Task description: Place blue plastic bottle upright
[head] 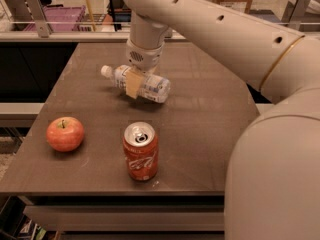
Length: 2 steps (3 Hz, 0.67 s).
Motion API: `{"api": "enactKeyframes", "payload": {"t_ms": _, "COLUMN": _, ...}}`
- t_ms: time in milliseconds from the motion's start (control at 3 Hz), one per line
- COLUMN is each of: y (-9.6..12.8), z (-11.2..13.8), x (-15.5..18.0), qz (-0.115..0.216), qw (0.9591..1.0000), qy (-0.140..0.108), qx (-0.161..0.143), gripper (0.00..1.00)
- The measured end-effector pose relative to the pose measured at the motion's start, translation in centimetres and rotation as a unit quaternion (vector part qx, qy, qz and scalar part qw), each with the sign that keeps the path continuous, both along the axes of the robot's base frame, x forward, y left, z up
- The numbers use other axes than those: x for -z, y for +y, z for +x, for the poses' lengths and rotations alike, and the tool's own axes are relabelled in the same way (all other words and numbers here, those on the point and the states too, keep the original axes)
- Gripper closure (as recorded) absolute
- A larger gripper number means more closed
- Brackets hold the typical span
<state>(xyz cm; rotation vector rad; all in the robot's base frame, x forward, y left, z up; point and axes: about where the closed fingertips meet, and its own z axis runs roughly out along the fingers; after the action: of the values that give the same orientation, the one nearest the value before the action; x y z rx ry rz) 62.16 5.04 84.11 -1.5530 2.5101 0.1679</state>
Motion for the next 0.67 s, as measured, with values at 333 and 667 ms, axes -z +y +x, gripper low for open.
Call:
{"api": "enactKeyframes", "payload": {"t_ms": 333, "y": -0.5, "z": 0.4, "x": -1.6, "qz": 0.008, "qw": 0.9997, "qy": -0.02, "qx": 0.012, "gripper": 1.0}}
{"api": "enactKeyframes", "payload": {"t_ms": 667, "y": -1.2, "z": 0.9, "x": -3.3, "qz": 0.034, "qw": 0.9978, "qy": -0.05, "qx": 0.024, "gripper": 1.0}}
